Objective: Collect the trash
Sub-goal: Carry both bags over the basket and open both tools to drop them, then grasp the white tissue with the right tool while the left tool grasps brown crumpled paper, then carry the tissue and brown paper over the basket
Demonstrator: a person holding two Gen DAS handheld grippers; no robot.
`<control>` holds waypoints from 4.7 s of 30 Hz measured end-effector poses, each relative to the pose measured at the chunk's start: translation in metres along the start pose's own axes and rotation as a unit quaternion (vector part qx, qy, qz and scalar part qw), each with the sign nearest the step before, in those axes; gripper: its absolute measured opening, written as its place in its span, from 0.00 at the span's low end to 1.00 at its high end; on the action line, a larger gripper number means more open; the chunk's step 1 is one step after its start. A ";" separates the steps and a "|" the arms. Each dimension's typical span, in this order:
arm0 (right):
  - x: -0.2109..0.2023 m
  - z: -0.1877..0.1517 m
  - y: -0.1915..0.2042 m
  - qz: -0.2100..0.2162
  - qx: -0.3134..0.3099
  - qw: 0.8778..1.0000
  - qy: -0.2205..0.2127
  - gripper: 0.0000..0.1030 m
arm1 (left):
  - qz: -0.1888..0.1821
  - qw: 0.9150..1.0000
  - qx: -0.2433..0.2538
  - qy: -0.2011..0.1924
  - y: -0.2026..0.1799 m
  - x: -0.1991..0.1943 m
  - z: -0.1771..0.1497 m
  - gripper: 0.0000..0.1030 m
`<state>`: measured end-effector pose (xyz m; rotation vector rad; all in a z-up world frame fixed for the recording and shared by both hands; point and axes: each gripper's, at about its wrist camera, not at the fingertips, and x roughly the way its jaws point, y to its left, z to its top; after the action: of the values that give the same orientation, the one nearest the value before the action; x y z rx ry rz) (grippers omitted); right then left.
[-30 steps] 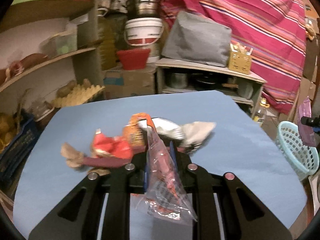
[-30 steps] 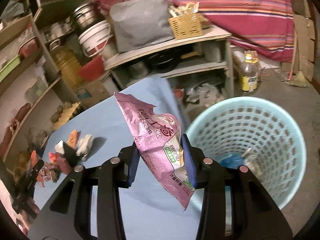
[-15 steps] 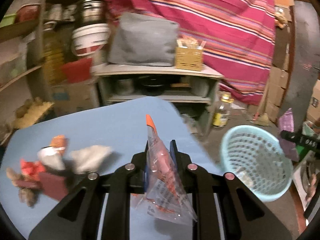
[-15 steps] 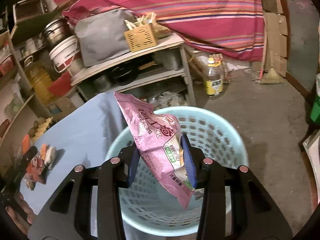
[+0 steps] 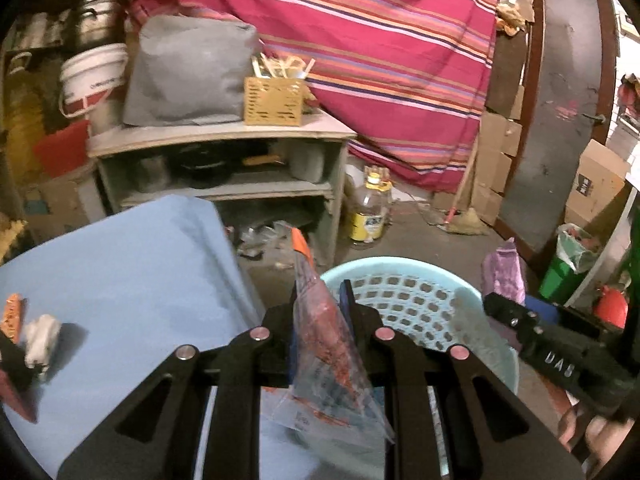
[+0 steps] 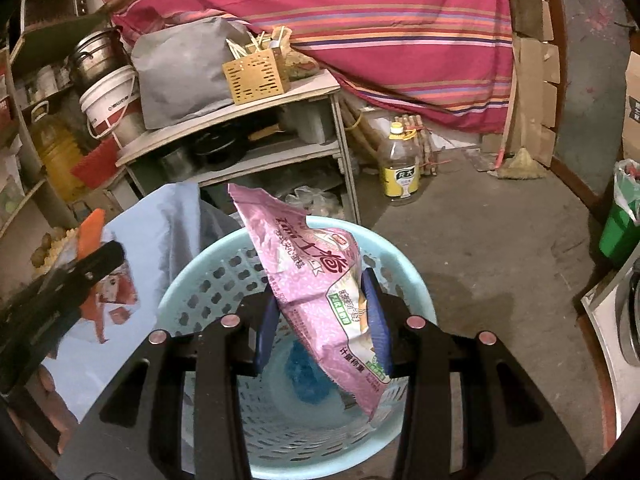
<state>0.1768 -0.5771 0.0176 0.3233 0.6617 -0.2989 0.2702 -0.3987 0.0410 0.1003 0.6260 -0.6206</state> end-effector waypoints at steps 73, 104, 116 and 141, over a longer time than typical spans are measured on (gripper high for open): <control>0.063 -0.049 0.329 0.073 -0.143 0.987 0.003 0.96 | 0.342 0.927 -0.154 0.020 0.422 -0.194 -0.136 0.92; 0.115 -0.087 0.434 0.136 -0.249 0.956 0.077 0.22 | 0.270 0.941 -0.184 0.089 0.459 -0.180 -0.172 0.40; 0.086 -0.066 0.393 0.131 -0.226 0.965 0.025 0.09 | 0.296 0.935 -0.183 0.069 0.458 -0.190 -0.172 0.33; -0.031 -0.015 0.153 0.052 -0.135 0.986 -0.081 0.10 | 0.196 0.975 -0.081 -0.071 0.203 -0.161 -0.052 0.33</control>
<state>0.2021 -0.4277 0.0567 0.0723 0.5152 -0.1308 0.2567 -0.1368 0.0729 0.0241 0.4974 -0.1904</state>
